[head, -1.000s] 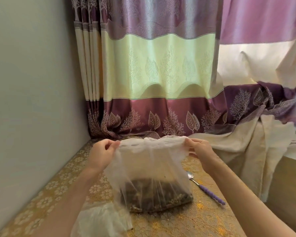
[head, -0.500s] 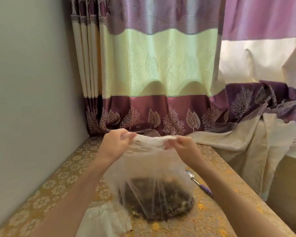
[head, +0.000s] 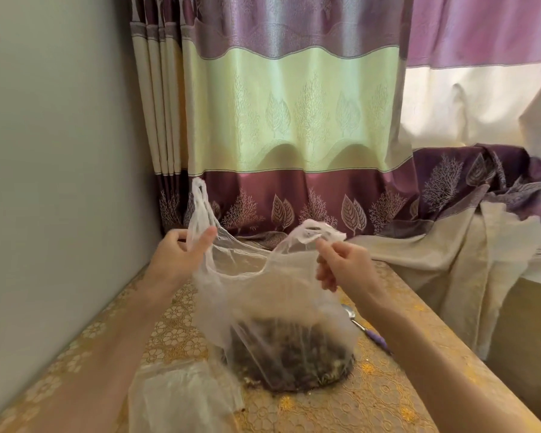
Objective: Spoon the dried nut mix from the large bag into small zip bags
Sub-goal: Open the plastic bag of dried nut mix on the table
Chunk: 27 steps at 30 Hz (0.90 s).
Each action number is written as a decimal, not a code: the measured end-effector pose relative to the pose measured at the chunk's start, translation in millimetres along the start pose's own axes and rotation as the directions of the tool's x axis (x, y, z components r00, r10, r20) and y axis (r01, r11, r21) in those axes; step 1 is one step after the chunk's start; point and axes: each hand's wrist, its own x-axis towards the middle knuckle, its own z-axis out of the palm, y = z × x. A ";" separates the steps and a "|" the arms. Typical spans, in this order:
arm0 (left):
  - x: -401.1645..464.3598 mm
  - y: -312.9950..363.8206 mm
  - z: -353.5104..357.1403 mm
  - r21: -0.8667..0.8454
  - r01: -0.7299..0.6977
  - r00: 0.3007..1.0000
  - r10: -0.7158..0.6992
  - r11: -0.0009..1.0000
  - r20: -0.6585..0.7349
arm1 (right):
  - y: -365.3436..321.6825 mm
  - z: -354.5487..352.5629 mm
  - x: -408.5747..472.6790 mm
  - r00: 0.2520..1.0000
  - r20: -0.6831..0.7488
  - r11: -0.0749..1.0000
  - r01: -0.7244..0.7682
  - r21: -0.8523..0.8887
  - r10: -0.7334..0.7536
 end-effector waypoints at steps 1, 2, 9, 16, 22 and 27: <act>-4.4 0.0 2.1 0.057 0.002 0.999 -0.005 0.998 0.047 | -5.9 10.0 -6.9 0.994 0.052 0.994 0.102 -0.044 -0.100; -8.1 -1.3 4.6 0.106 0.000 0.997 -0.008 0.994 0.078 | -9.5 20.0 -12.1 0.972 0.101 0.966 0.222 -0.129 -0.210; -17.3 -11.2 17.0 -0.198 0.163 0.981 -0.137 0.967 0.137 | 5.3 58.5 -12.1 0.774 0.566 0.475 0.627 -0.618 -0.284; -21.1 -21.2 8.1 -0.692 0.502 0.864 -0.265 0.519 0.428 | 39.0 29.0 -7.4 0.907 0.391 0.258 0.419 -0.871 -0.154; -33.1 -22.0 23.5 -0.771 0.538 0.843 -0.232 0.342 0.485 | 43.3 24.0 -4.3 0.917 0.302 0.902 -0.120 -0.414 0.260; -53.2 -14.1 45.7 -0.723 0.617 0.784 -0.155 0.311 0.602 | 34.0 48.3 -7.7 0.806 0.410 0.862 -0.500 0.085 0.427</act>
